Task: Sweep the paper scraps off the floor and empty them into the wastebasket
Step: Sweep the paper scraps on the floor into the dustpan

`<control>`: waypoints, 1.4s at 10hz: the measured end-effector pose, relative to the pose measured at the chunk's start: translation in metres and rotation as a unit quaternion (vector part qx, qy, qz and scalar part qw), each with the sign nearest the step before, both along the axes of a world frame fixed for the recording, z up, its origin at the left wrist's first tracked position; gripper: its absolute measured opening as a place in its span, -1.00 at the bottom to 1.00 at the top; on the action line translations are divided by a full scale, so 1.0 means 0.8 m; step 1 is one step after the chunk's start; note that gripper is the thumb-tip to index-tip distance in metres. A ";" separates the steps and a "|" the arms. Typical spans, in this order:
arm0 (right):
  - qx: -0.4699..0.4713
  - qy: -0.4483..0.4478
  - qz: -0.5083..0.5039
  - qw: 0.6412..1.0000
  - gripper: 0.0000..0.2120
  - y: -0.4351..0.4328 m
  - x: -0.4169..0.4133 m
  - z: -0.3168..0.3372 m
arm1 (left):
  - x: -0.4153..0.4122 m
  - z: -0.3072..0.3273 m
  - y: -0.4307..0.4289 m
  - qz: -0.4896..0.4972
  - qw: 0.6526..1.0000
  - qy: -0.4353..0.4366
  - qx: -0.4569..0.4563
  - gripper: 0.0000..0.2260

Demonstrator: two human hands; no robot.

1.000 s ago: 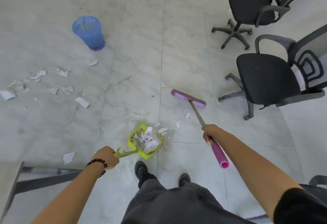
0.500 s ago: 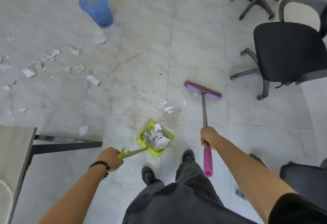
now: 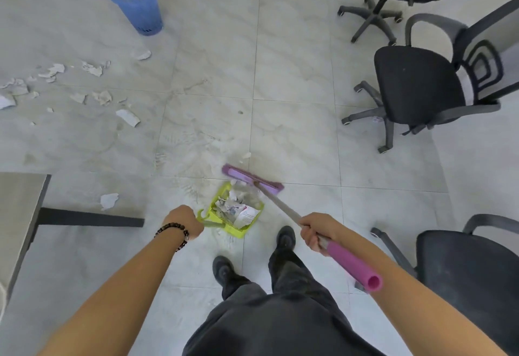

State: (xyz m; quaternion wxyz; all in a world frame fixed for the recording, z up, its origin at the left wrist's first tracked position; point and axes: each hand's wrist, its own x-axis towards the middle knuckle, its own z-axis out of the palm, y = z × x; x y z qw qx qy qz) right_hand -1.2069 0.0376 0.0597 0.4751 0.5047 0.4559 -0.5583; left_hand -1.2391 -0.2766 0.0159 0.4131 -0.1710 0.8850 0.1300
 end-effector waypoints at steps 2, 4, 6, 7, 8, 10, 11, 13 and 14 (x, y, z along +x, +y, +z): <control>-0.005 0.023 -0.043 0.999 -0.79 -0.006 -0.001 0.028 | 0.007 0.008 -0.016 0.063 0.998 0.023 0.011 -0.81; 0.089 0.100 0.034 0.990 -0.85 -0.037 -0.030 0.010 | 0.009 0.002 -0.011 0.145 0.988 0.039 0.040 -0.75; 0.159 0.209 0.168 0.950 -0.87 -0.060 -0.085 -0.040 | -0.004 -0.005 -0.003 0.176 0.983 0.038 0.034 -0.79; 0.162 0.224 0.224 0.935 -0.85 -0.068 -0.104 -0.066 | -0.014 -0.009 0.005 0.180 0.982 0.038 0.032 -0.79; 0.188 0.215 0.352 0.891 -0.72 -0.082 -0.100 -0.084 | -0.025 -0.010 0.016 0.175 0.983 0.052 0.035 -0.76; 0.114 0.144 0.461 0.868 -0.81 -0.085 -0.028 -0.065 | -0.036 -0.006 0.019 0.158 0.986 0.042 0.025 -0.76; 0.098 0.123 0.406 0.900 -0.82 -0.066 -0.023 -0.034 | -0.032 -0.001 0.018 0.149 0.988 0.035 0.025 -0.77; 0.025 0.004 0.139 0.990 -0.86 -0.005 -0.075 0.025 | -0.025 0.005 0.011 0.154 0.986 0.044 0.042 -0.77; 0.010 0.013 0.083 0.996 -0.87 -0.004 -0.078 0.045 | -0.019 0.008 0.007 0.155 0.986 0.046 0.041 -0.78</control>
